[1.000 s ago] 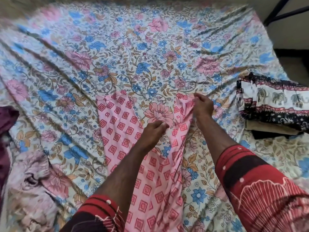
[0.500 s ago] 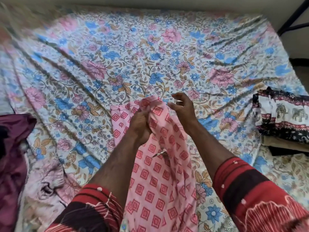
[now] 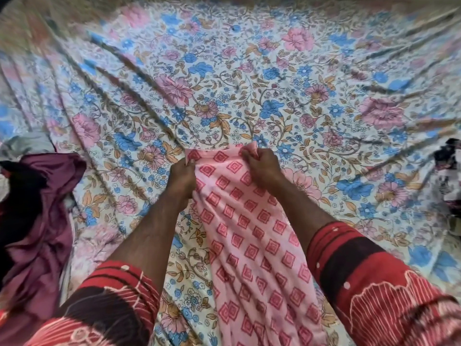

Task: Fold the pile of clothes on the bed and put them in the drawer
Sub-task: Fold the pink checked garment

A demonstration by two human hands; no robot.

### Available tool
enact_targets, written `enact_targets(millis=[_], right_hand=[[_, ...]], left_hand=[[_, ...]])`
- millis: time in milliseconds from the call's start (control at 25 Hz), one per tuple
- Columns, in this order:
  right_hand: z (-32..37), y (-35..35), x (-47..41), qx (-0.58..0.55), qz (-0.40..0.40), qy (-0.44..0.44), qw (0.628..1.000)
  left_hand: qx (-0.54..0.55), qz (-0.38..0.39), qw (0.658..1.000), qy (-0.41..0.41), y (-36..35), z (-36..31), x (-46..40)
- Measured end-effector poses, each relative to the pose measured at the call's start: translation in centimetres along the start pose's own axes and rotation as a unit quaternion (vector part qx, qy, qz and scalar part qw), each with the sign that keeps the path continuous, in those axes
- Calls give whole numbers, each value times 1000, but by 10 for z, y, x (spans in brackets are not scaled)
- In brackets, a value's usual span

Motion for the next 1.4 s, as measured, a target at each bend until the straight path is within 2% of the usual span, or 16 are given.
enact_targets(millis=[160,280,400,480,560,680,800,920,1000,1120,1200,1320,1400], right_hand=[[17,-11,-16,13,-5,59,998],[12,-15,-48,54,-2,27,998],[-12,-27,-66,139,22,2,990],[-19,-30,-69,132,23,4,991],[-22,-25,-67,112,20,-8,993],[-26,-12,-41,105,84,-56,989],[-50,3,11,165,174,-119,964],[-86,14,56,215,239,-156,934],[-105,20,78,230,224,-133,938],[-110,34,106,166,125,-52,977],[-115,39,121,106,134,-41,984],[-131,42,142,104,183,-66,975],[-143,48,150,103,167,-73,978]], left_hand=[[-6,-12,999,-37,9,-2,-23],[6,-3,999,-45,7,-12,-45],[-13,-26,999,-16,4,9,-58],[16,-36,999,2,4,25,-54],[80,-8,997,22,2,36,-33],[106,68,988,84,-1,64,12],[83,130,978,139,-9,105,69],[109,172,964,174,-20,141,117],[150,177,954,188,-23,156,141],[201,143,952,183,-18,168,155],[193,160,949,189,-19,174,166],[121,228,942,215,-28,186,194],[115,215,946,214,-30,194,208]])
Point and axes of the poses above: each hand's wrist, its own x-axis away from the middle knuckle, its own y-axis out of the back of the hand, z = x × y, the point moved 6 cm from there along -x, towards the middle knuckle, and after that the axes turned 3 degrees about -y, right-handed, at the moved point
